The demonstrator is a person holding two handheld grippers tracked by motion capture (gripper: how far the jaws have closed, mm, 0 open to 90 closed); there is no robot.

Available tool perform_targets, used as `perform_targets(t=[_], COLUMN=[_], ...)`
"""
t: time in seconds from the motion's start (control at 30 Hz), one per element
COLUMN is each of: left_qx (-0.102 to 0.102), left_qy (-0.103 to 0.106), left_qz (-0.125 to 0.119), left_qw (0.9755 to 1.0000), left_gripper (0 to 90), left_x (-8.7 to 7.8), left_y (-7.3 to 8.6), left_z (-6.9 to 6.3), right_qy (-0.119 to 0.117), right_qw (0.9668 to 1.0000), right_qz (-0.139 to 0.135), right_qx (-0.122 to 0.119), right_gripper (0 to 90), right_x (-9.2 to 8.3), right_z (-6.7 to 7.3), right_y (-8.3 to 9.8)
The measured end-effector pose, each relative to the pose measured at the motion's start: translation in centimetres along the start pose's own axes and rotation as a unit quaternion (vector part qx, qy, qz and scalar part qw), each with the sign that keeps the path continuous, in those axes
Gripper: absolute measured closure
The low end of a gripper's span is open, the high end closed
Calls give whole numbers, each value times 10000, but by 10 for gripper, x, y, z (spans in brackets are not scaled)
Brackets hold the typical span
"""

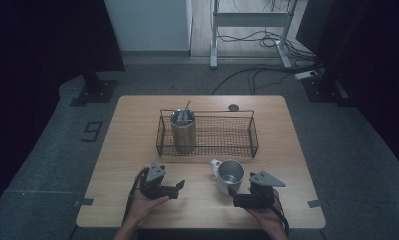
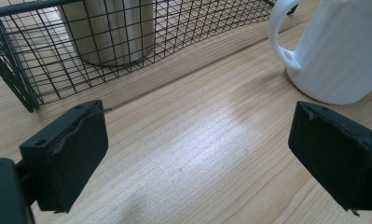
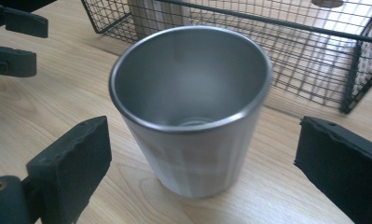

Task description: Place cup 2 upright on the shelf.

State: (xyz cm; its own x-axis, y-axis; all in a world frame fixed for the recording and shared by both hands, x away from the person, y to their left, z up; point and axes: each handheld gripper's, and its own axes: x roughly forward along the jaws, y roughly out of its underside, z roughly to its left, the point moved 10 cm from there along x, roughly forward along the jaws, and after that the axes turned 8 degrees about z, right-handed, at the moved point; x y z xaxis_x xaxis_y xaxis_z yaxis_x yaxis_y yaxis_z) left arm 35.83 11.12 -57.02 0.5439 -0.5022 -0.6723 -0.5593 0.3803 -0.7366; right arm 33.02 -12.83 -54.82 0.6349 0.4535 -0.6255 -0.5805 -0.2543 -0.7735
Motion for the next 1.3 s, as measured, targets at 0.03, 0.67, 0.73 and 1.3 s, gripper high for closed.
perform_targets(t=[0.03,0.67,0.73,1.3], left_qx=[1,-139,-136,-158], left_qy=[2,57,60,57], left_qz=[1,15,25,14], left_qw=[10000,9999,9999,9999], left_gripper=[51,60,60,65], left_x=[0,0,0,-3], left_y=[0,2,3,2], left_z=[0,7,6,9], right_qy=[-14,143,154,330], right_qw=[10000,9999,9998,9992], right_qz=[9,27,43,-29], right_qx=[-32,-62,-128,-217], right_gripper=[21,0,0,65], right_x=[3,31,35,44], right_z=[3,4,6,7], right_y=[-3,-12,-14,-17])
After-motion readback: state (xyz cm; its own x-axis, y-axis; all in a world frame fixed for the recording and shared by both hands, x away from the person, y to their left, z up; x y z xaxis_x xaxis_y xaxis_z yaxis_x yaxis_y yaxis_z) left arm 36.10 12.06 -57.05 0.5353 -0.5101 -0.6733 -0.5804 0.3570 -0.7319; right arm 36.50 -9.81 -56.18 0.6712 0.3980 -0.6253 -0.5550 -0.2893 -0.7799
